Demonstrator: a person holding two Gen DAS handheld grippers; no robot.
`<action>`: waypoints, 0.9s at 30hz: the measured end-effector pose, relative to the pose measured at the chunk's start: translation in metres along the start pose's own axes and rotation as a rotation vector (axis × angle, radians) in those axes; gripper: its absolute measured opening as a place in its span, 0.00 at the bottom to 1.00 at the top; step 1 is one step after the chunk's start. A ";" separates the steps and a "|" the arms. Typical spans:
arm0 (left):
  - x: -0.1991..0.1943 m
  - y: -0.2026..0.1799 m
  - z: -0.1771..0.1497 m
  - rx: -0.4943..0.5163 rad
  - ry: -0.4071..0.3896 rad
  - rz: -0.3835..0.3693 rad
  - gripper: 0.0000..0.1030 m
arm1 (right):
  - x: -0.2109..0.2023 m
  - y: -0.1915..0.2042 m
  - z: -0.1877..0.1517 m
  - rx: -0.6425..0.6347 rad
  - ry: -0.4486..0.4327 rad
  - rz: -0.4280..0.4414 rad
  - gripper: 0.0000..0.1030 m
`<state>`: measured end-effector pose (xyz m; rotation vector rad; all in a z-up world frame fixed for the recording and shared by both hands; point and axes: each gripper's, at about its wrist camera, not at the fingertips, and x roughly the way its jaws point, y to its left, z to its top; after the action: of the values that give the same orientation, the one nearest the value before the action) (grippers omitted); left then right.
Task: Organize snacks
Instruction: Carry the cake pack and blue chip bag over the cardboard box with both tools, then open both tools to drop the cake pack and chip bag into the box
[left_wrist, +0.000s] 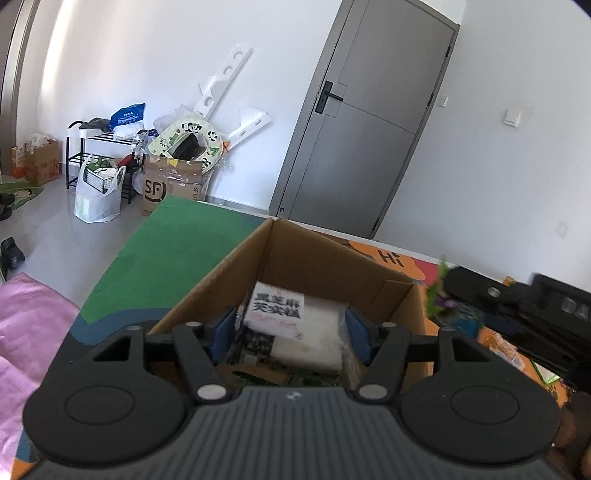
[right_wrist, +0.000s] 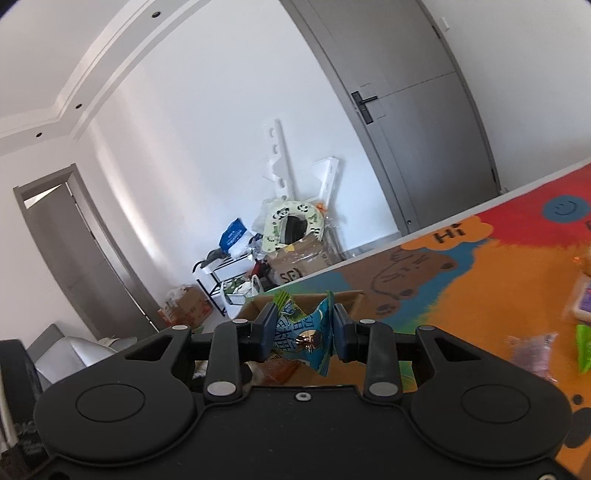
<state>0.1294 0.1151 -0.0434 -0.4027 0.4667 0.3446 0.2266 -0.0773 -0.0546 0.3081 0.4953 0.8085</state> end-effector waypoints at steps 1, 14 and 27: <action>-0.004 0.001 0.001 0.001 -0.012 0.001 0.60 | 0.002 0.003 0.000 -0.002 0.000 0.002 0.32; -0.024 0.012 0.012 -0.028 -0.044 0.076 0.72 | 0.014 0.025 0.004 -0.021 0.025 0.021 0.42; -0.032 -0.014 0.004 -0.002 -0.051 0.065 0.88 | -0.035 -0.017 -0.002 0.040 -0.015 -0.093 0.81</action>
<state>0.1097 0.0972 -0.0206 -0.3808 0.4303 0.4176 0.2154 -0.1145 -0.0533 0.3259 0.5086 0.7060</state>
